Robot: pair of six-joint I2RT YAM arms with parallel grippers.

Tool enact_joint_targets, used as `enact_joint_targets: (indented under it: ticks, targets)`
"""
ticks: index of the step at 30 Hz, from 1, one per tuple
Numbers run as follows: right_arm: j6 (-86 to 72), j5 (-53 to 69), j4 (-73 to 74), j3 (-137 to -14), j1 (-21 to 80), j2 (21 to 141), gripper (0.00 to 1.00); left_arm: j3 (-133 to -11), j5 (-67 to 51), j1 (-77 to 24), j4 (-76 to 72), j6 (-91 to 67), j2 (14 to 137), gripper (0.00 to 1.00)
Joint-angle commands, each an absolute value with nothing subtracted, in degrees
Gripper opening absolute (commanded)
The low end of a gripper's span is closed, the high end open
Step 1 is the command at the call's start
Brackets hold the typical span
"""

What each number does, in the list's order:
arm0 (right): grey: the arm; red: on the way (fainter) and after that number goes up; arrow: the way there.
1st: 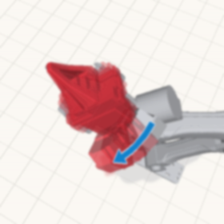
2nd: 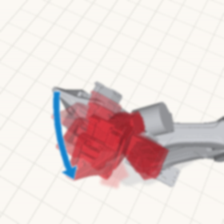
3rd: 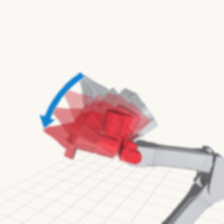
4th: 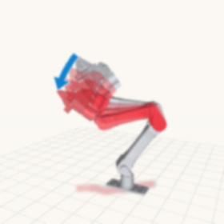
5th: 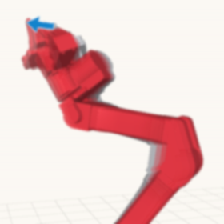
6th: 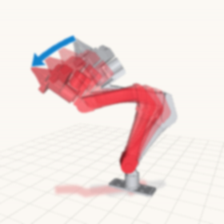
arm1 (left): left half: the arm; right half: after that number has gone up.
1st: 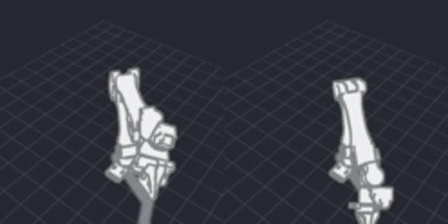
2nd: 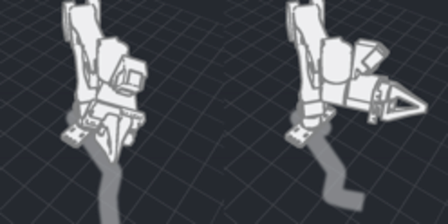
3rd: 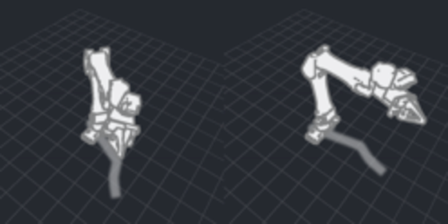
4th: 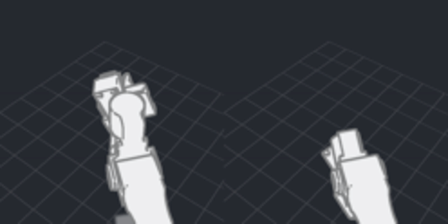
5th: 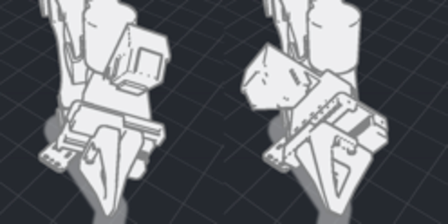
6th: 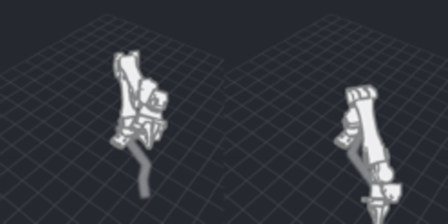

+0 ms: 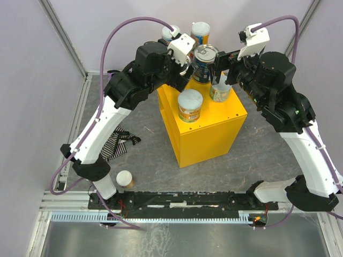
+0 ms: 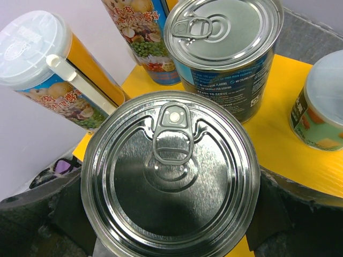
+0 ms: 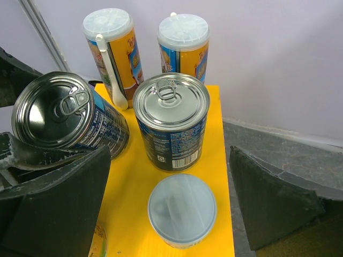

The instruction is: Place and organize the canned foods onto the counter

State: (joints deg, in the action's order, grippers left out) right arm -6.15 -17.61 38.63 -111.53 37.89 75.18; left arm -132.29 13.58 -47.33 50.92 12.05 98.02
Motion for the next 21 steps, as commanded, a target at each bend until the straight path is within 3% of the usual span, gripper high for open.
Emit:
enact_joint_targets:
  ticks: [1,15,21]
  targets:
    - [-5.6,-17.1,37.2,-113.2,38.1,75.5,0.99,-137.0,16.2,-47.4,41.6,13.1,97.3,0.10]
    - [-5.5,-16.5,37.7,-113.4,38.1,76.0,0.99,-137.0,16.5,-47.0,43.1,9.5,98.2,0.61]
    - [-5.5,-16.3,38.1,-113.2,38.0,76.0,0.99,-136.7,18.6,-46.7,42.8,8.6,97.8,0.71]
